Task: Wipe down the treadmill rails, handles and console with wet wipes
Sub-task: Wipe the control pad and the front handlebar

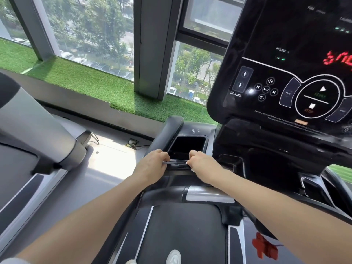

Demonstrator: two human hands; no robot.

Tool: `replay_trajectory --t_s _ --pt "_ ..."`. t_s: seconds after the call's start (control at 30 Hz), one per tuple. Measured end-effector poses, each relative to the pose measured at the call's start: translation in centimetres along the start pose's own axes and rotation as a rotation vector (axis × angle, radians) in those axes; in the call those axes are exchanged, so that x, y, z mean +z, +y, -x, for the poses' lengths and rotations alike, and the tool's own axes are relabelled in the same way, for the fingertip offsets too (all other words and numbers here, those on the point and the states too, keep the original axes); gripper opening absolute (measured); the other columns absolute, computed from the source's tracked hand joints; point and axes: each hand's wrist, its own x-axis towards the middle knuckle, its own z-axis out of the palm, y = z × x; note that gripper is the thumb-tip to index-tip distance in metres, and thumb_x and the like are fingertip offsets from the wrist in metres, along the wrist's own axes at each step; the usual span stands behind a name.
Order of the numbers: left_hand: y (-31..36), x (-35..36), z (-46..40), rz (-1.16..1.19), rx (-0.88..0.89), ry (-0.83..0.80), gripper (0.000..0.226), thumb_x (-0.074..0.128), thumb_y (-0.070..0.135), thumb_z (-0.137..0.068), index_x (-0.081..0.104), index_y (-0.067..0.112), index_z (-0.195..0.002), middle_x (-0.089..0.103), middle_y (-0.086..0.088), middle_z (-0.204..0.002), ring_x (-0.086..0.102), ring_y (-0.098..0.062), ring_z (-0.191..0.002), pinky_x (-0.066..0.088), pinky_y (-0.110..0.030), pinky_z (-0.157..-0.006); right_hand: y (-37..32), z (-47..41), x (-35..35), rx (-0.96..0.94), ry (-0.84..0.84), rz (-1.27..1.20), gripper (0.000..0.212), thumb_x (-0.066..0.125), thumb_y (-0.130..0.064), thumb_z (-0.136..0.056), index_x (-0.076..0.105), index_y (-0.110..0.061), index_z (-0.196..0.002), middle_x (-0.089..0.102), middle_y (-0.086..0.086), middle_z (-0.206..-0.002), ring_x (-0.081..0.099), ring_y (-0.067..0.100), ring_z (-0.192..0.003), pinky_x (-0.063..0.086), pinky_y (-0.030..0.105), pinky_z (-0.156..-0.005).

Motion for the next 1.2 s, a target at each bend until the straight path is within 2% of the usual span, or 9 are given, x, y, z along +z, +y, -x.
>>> replay_trajectory --t_s 0.47,0.57,0.63,0.7,0.83,1.0,1.07,1.13,1.2 --pt "-2.6 -1.2 1.1 0.042 -0.112 0.038 0.02 0.053 0.015 -0.091 0.063 0.021 -0.107 0.057 0.003 -0.107 0.056 -0.021 -0.098 0.047 -0.034 -0.084 -4.1 -4.1 0.2 -0.111 -0.002 -0.108 0.02 0.05 0.008 -0.084 0.056 -0.011 -0.081 0.033 0.002 -0.095 0.038 0.021 -0.089 0.033 0.03 -0.07" --pt "-2.8 -1.5 1.2 0.052 -0.139 0.05 0.018 0.054 0.014 -0.091 0.064 0.02 -0.105 0.058 0.001 -0.105 0.057 -0.023 -0.094 0.048 -0.035 -0.082 -4.4 -5.2 0.7 -0.128 0.0 -0.206 0.019 0.055 0.002 -0.086 0.059 -0.014 -0.077 0.043 0.003 -0.096 0.045 0.022 -0.088 0.043 0.031 -0.074" --pt "-3.1 -1.6 1.3 0.066 -0.157 0.051 0.018 0.054 0.013 -0.091 0.064 0.019 -0.105 0.058 0.001 -0.104 0.057 -0.022 -0.094 0.048 -0.035 -0.083 -4.2 -5.5 0.5 -0.07 -0.012 -0.419 0.023 0.058 0.0 -0.087 0.07 -0.014 -0.101 0.057 0.001 -0.107 0.055 0.018 -0.097 0.048 0.029 -0.086" --pt "-3.1 -1.7 1.2 0.115 -0.159 0.068 0.018 0.054 0.012 -0.091 0.066 0.016 -0.104 0.059 0.002 -0.101 0.058 -0.02 -0.094 0.047 -0.032 -0.084 -3.6 -5.1 -0.1 -0.011 -0.05 -0.728 0.027 0.058 0.0 -0.087 0.07 -0.013 -0.108 0.065 0.001 -0.105 0.059 0.012 -0.096 0.048 0.023 -0.087" --pt "-1.4 -2.5 -0.2 0.423 -0.181 0.113 0.014 0.054 0.018 -0.095 0.067 0.017 -0.1 0.064 0.006 -0.09 0.059 -0.01 -0.084 0.043 -0.011 -0.074 -1.8 -3.8 -1.4 0.065 0.029 -1.206 0.012 0.064 0.003 -0.081 0.067 -0.007 -0.088 0.062 0.005 -0.083 0.055 0.014 -0.077 0.046 0.026 -0.078" --pt "1.8 -2.0 -2.7 0.842 -0.261 -0.035 0.006 0.057 0.015 -0.094 0.063 0.018 -0.095 0.065 0.0 -0.089 0.058 -0.013 -0.079 0.049 -0.027 -0.077 0.6 -3.5 -2.9 0.238 0.071 -1.777 0.017 0.055 0.009 -0.089 0.053 -0.005 -0.079 0.051 0.008 -0.079 0.056 0.016 -0.072 0.056 0.022 -0.068" --pt "2.7 -1.5 -3.8 0.944 -0.318 -0.02 0.008 0.055 0.011 -0.095 0.058 0.015 -0.088 0.06 0.001 -0.085 0.056 -0.01 -0.077 0.051 -0.022 -0.074 1.3 -3.4 -3.1 0.271 0.103 -1.704 0.011 0.054 0.0 -0.093 0.055 -0.006 -0.083 0.053 0.007 -0.084 0.056 0.016 -0.078 0.055 0.022 -0.073" --pt "3.1 -0.9 -5.1 0.964 -0.409 0.006 0.008 0.054 0.013 -0.095 0.056 0.011 -0.088 0.059 -0.002 -0.085 0.056 -0.011 -0.079 0.053 -0.023 -0.073 2.1 -3.1 -2.9 0.276 0.25 -1.22 0.005 0.055 -0.014 -0.095 0.058 -0.01 -0.095 0.057 0.005 -0.095 0.056 0.017 -0.09 0.049 0.027 -0.084" --pt "3.2 -0.2 -6.5 0.859 -0.486 0.03 0.01 0.055 0.015 -0.095 0.055 0.012 -0.085 0.059 -0.003 -0.083 0.057 -0.014 -0.078 0.054 -0.034 -0.079 2.8 -2.8 -2.3 0.173 0.429 -0.774 0.02 0.055 -0.018 -0.094 0.057 -0.009 -0.112 0.056 0.005 -0.112 0.052 0.018 -0.106 0.042 0.03 -0.094"
